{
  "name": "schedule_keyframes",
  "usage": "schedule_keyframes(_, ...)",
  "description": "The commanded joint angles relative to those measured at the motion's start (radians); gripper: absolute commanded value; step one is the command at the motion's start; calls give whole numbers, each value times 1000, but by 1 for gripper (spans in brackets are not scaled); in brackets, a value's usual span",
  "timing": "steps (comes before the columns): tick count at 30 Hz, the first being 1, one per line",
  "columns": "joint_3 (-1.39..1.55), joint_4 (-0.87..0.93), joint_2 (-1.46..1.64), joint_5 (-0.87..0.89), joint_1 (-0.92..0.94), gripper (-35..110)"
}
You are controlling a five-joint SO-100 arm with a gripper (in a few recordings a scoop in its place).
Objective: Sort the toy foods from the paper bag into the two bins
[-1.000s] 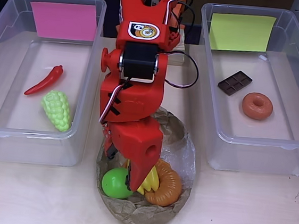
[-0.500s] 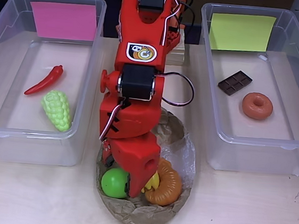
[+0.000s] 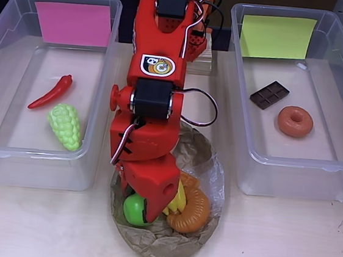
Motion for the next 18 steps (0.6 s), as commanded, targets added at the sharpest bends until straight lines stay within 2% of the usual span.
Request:
schedule_keyframes(1,-38,67,103,-3,-8,9)
schedule_keyframes(11,-133,316,319,-3,-54,7)
schedule_keyframes(18,18,468,578,-2,-44,6)
